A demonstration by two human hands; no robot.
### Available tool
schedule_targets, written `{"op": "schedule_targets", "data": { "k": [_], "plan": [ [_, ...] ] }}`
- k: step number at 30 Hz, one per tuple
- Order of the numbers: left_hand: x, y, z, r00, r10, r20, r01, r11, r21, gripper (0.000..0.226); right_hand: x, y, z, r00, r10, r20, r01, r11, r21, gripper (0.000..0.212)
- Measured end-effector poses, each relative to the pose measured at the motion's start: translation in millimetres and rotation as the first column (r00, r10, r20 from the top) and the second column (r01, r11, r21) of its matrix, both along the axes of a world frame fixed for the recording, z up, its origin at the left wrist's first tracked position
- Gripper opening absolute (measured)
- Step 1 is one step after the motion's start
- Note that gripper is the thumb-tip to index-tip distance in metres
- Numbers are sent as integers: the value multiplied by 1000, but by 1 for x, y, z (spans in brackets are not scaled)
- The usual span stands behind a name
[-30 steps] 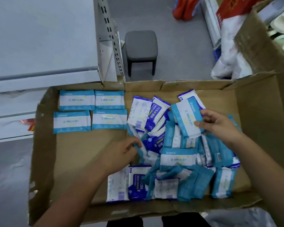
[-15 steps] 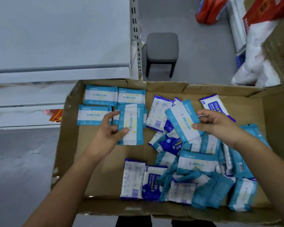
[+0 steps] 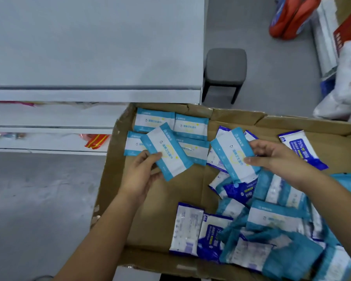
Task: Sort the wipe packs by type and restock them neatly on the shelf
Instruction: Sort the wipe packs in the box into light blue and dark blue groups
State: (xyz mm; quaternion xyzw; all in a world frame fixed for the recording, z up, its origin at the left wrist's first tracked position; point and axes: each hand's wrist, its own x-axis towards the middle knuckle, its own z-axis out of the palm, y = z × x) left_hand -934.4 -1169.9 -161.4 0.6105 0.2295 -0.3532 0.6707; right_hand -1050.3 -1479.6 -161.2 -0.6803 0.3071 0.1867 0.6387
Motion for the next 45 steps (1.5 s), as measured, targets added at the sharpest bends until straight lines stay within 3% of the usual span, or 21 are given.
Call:
{"op": "schedule_targets", "data": {
  "k": [6,8,10,12,13,15,16,18,21,22,25,27,30,33,35,38,41,45],
  "plan": [
    [-18,-5,4,1000,-31,4,31,999,-23,75,13,9,0,998,54,-14,-53,995,90,31],
    [-32,-14,3,995,-87,-46,85,996,-41,61,12,7,-3,1000,15,-7,-14,992,126,33],
    [-55,-23,-3,986,-156,-65,157,988,1,42,8,1,-4,997,-70,17,66,982,177,52],
    [-85,-29,-17,961,-277,-23,278,950,141,34,0,-6,-5,991,-133,28,125,972,200,70],
    [-99,-30,-25,930,-367,28,352,909,223,38,-5,-10,-6,990,-136,24,130,975,179,59],
    [-115,-29,-35,818,-559,138,484,798,360,66,-14,-15,-4,995,-101,4,99,989,111,30],
    [-119,-27,-40,739,-651,174,538,726,428,78,-18,-15,-1,997,-79,-17,80,994,70,28],
    [-120,-25,-52,594,-782,190,592,585,555,81,-26,-15,0,997,-67,-29,68,997,27,29],
    [-120,-30,-65,275,-955,109,405,218,888,72,-32,-12,-5,998,-58,-37,57,998,-31,32],
    [-117,-35,-66,180,-979,91,346,150,926,78,-33,-11,-6,998,-36,-47,33,998,-49,32],
    [-107,-50,-73,-120,-980,156,339,107,935,87,-30,-7,-6,997,11,-82,-18,996,-83,31],
    [-95,-60,-75,-202,-973,115,375,32,926,79,-26,-4,-3,995,25,-92,-32,996,-83,30],
    [-68,-70,-72,-143,-988,-58,465,-119,877,54,-21,-3,-4,995,31,-93,-41,993,-108,32],
    [-44,-62,-65,-63,-998,14,674,-32,738,39,-17,-5,-8,998,3,-57,-10,992,-127,35],
    [-29,-47,-50,-62,-994,85,718,15,696,36,-5,-2,-9,1000,18,-17,-20,989,-143,34],
    [10,-26,-26,-19,-990,141,623,99,776,30,30,8,-9,993,117,20,-111,975,-193,37],
    [69,-18,-15,47,-993,105,465,115,878,29,77,21,-21,963,267,44,-241,920,-309,31],
    [139,-29,-24,18,-1000,-9,195,-5,981,34,136,49,-36,906,420,47,-328,770,-548,31]
  ]
}}
